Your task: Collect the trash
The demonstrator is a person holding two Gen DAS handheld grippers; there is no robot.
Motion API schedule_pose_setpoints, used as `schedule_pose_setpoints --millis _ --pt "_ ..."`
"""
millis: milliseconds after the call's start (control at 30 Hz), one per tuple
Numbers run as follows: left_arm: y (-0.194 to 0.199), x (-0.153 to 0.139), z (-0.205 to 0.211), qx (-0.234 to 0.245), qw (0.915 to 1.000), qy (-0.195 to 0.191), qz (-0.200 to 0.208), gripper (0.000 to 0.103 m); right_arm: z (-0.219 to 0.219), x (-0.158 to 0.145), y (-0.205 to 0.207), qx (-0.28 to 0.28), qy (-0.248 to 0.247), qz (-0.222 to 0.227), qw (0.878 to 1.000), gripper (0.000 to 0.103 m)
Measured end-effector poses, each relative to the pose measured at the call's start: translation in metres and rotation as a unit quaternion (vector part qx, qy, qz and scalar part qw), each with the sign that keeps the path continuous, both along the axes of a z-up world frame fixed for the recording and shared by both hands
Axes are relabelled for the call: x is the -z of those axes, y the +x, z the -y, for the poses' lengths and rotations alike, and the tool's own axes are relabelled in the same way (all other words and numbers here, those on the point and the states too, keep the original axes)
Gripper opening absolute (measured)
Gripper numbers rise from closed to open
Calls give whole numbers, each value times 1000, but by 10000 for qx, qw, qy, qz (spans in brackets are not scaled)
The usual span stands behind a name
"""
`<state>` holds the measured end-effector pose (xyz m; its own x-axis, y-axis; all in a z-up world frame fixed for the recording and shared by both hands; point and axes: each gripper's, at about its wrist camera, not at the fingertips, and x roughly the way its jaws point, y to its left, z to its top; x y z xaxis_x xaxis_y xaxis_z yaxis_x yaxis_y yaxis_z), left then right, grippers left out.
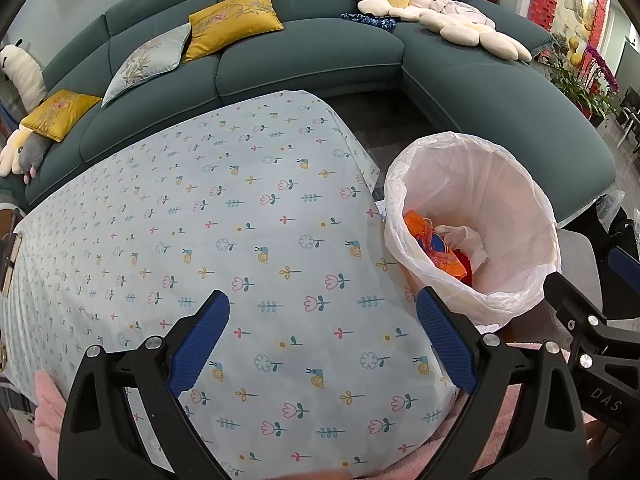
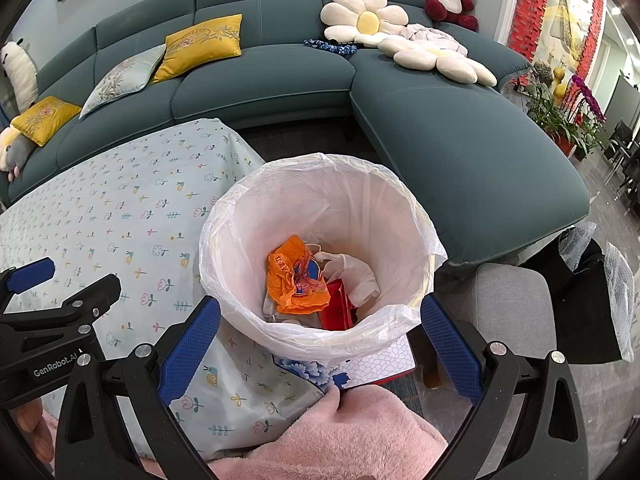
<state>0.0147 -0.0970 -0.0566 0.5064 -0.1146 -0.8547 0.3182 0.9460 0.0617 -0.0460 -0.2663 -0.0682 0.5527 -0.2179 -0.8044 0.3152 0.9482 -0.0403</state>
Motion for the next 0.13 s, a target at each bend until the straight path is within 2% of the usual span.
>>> schedule_pose_setpoints --millis 133 --pt "0 0 1 35 10000 -5 12 90 0 0 0 0 2 -1 10000 96"
